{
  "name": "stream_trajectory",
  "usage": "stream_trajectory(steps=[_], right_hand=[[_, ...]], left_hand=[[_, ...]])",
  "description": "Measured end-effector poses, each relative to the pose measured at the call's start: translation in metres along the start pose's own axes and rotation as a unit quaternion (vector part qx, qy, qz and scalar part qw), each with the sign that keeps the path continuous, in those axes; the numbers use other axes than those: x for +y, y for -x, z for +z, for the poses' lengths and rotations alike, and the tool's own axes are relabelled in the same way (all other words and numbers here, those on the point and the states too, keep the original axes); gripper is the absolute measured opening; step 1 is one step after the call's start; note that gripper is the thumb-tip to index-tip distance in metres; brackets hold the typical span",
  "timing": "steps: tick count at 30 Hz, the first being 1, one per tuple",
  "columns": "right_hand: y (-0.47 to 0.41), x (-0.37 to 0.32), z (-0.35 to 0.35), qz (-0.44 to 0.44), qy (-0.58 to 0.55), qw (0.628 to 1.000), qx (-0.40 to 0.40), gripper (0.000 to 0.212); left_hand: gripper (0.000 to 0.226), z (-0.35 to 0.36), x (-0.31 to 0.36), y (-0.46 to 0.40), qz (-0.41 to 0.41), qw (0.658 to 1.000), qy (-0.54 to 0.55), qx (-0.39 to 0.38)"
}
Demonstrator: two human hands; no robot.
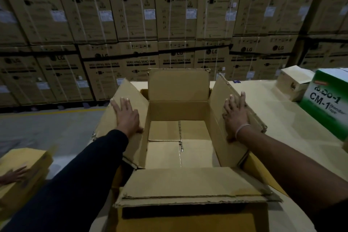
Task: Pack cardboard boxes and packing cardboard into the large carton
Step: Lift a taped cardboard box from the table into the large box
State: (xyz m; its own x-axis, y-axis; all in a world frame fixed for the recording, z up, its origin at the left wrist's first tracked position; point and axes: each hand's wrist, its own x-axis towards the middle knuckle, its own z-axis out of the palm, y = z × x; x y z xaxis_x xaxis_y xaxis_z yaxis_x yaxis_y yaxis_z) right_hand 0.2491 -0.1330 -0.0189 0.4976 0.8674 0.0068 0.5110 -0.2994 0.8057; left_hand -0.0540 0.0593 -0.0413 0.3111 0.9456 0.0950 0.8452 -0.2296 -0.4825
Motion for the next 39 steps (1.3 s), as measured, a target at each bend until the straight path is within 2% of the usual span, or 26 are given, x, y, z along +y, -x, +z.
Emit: stream_trajectory(steps=[6, 12, 16, 20, 24, 28, 32, 36, 39], right_hand=[[-0.002, 0.012, 0.001, -0.014, -0.032, 0.999, -0.011, 0.1], [-0.001, 0.011, -0.002, -0.022, -0.026, 0.999, 0.004, 0.099], [-0.001, 0.006, -0.021, -0.021, -0.037, 0.999, 0.017, 0.107], [-0.003, 0.003, -0.033, -0.012, -0.055, 0.998, 0.036, 0.105], [-0.008, 0.003, -0.041, -0.006, -0.066, 0.997, 0.04, 0.106], [-0.01, 0.012, -0.038, 0.009, -0.089, 0.995, 0.054, 0.1], [-0.016, 0.031, -0.035, 0.017, -0.201, 0.978, 0.047, 0.104], [-0.024, 0.063, -0.029, 0.009, -0.404, 0.914, 0.023, 0.107], [-0.024, 0.09, -0.015, 0.01, -0.466, 0.885, 0.021, 0.105]], left_hand=[[0.081, 0.001, 0.01, 0.005, 0.022, 0.996, -0.085, 0.008], [0.068, -0.004, 0.016, 0.009, 0.035, 0.995, -0.093, 0.009], [0.078, -0.011, 0.02, 0.006, 0.054, 0.996, -0.067, 0.016], [0.099, -0.016, 0.026, 0.004, 0.088, 0.993, -0.031, 0.07], [0.097, -0.022, 0.037, 0.005, 0.129, 0.986, 0.019, 0.106], [0.094, -0.037, 0.05, 0.004, 0.171, 0.975, 0.118, 0.078], [0.095, -0.06, 0.064, 0.002, 0.199, 0.956, 0.207, 0.066], [0.092, -0.096, 0.082, 0.002, 0.195, 0.94, 0.271, 0.074], [0.088, -0.127, 0.104, 0.006, 0.193, 0.924, 0.318, 0.082]])
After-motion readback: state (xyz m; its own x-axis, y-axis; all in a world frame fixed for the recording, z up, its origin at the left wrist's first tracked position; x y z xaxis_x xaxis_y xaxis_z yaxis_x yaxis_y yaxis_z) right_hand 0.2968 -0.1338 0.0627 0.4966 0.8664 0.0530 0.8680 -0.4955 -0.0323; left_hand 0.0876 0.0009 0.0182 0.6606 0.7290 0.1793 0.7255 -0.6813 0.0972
